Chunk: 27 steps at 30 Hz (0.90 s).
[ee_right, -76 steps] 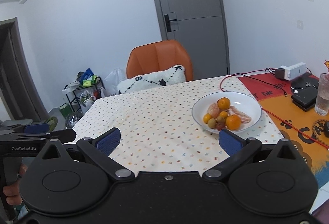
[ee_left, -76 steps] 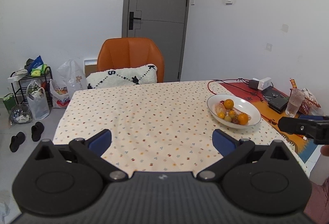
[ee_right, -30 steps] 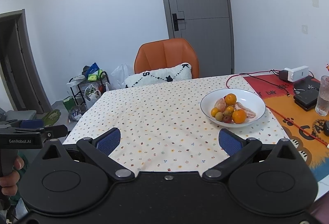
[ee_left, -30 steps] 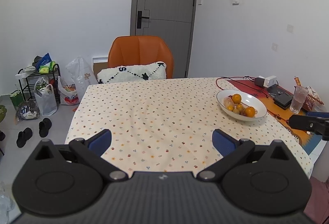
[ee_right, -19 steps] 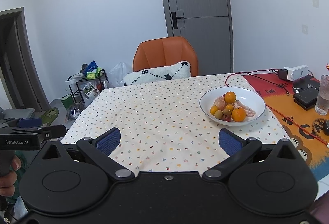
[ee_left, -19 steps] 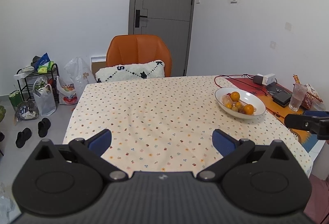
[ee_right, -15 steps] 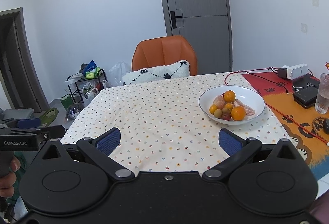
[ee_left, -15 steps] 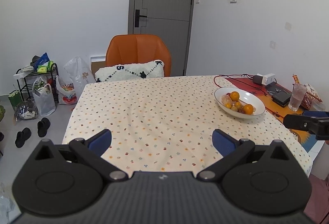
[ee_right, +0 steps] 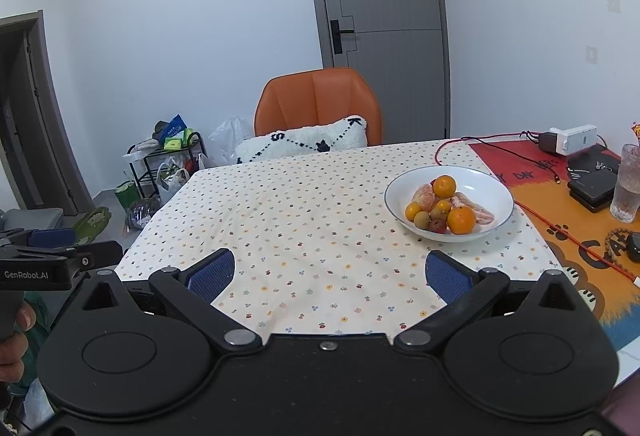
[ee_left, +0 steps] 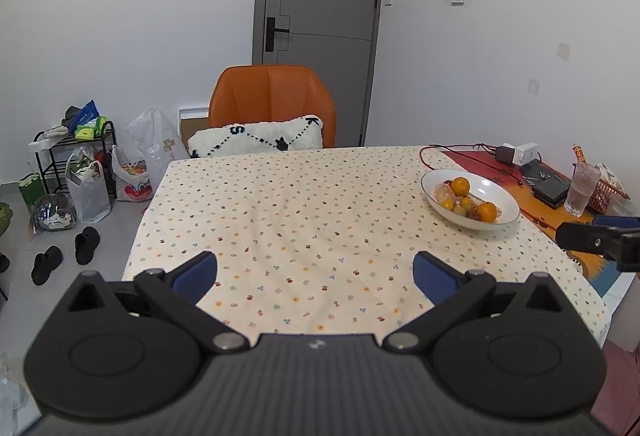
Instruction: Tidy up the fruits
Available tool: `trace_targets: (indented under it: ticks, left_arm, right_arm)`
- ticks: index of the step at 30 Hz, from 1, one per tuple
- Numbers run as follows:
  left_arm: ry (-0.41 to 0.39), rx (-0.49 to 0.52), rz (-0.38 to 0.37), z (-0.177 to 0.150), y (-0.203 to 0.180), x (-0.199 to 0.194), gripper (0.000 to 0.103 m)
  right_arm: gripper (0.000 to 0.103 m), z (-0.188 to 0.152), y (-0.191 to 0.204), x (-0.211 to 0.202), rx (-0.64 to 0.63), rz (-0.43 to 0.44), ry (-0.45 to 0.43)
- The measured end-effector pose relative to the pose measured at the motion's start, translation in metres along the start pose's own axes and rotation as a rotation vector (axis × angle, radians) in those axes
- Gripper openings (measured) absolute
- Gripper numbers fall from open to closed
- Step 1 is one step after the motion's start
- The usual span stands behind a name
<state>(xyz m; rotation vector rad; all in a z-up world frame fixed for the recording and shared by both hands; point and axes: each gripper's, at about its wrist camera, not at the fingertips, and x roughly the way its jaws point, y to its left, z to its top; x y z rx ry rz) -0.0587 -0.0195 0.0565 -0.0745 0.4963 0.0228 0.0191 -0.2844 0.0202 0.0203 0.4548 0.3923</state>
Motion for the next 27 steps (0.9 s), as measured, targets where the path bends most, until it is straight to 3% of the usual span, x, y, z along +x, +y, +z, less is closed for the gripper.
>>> trace_targets:
  ticks: [27]
  left_arm:
    - [0.0,0.013,-0.022,-0.0068,-0.0049,0.0035,0.103]
  right_arm:
    - [0.103,-0.0037,-0.0021,0.0066,0.003,-0.006,0.019]
